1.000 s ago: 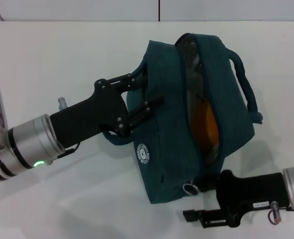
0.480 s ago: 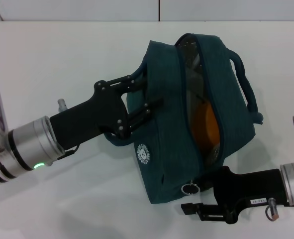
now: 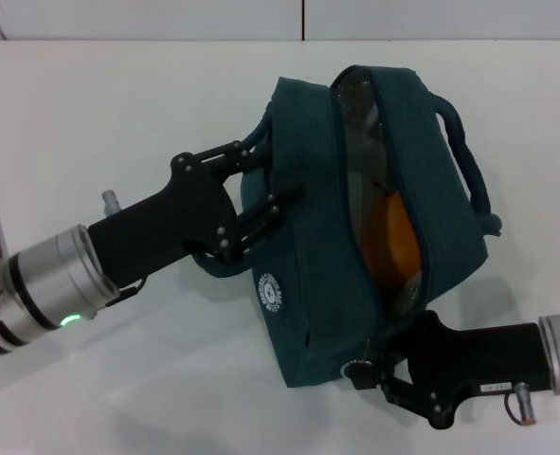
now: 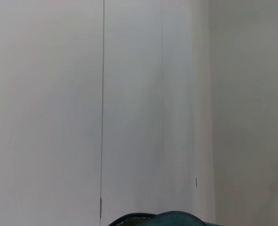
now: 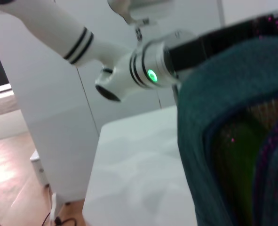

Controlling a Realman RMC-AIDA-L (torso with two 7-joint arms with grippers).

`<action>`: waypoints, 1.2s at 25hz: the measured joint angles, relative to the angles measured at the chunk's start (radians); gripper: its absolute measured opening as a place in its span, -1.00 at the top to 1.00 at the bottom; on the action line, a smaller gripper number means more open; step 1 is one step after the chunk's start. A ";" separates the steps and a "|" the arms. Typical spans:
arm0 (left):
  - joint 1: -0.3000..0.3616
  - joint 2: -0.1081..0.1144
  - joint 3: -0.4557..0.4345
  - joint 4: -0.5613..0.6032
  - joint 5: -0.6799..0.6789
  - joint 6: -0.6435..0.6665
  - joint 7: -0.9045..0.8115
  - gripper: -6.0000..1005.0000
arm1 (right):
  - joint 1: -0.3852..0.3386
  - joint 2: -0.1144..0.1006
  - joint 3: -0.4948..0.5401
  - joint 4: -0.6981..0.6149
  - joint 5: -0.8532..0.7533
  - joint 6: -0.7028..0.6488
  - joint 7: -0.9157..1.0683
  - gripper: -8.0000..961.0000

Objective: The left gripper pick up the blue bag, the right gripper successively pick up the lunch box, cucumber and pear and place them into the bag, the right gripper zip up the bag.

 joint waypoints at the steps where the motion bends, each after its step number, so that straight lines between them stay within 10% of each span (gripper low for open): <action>1: 0.002 0.000 0.000 0.000 0.000 0.003 0.001 0.15 | -0.005 0.000 0.000 0.000 0.010 -0.013 -0.025 0.79; 21: 0.123 0.005 0.002 -0.024 -0.116 0.123 0.095 -0.07 | -0.025 -0.011 0.027 -0.041 0.109 -0.108 -0.180 0.95; 30: 0.201 0.012 0.007 -0.020 -0.094 0.187 0.148 -0.77 | -0.008 -0.011 0.051 -0.089 0.125 -0.104 -0.186 0.95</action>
